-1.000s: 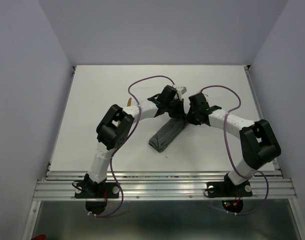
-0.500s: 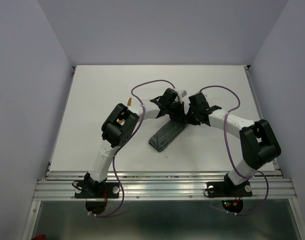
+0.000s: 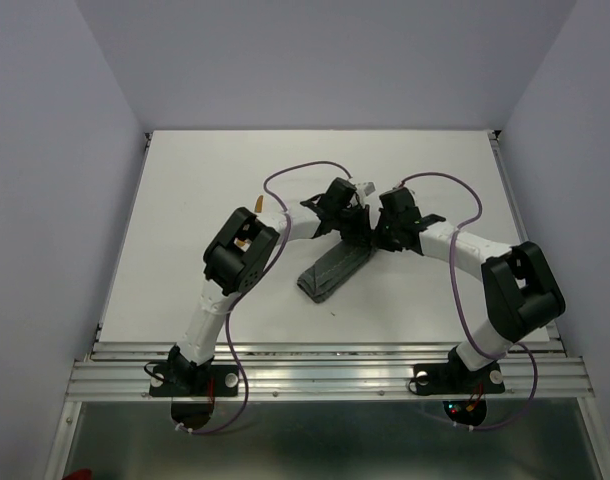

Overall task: Fold the napkin into a case and place the utensils inside
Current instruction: Stuff the top corner of the smaller-rectangle-folded napkin into the folded napkin.

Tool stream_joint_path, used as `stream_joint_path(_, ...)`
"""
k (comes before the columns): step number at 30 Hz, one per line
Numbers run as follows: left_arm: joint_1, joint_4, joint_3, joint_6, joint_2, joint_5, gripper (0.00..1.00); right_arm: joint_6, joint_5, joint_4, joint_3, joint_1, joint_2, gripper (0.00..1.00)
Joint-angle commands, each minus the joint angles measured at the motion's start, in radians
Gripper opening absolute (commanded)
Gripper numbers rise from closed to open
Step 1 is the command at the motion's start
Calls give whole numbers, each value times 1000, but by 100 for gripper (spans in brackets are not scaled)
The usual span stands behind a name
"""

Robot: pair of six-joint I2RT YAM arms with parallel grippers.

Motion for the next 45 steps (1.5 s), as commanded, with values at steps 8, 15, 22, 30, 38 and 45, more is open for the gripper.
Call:
stream_joint_path(8,-21,129,-189,-25,-185,115,0,-8,156,43,-39,8,-62,1)
stream_joint_path(15,-6,66,-206,21,-247,61,0,-16,147,38,-35,8,-61,1)
stream_joint_path(22,22,28,-175,43,-222,26,0,-14,133,37,-38,8,-80,1)
stream_joint_path(30,22,-21,-80,57,-153,-19,0,-13,118,37,-29,8,-72,1)
stream_joint_path(38,-4,-35,15,57,-20,7,0,-13,115,31,-10,8,-68,1)
stream_joint_path(45,-21,-29,-2,60,14,6,0,-28,96,29,10,8,-98,1)
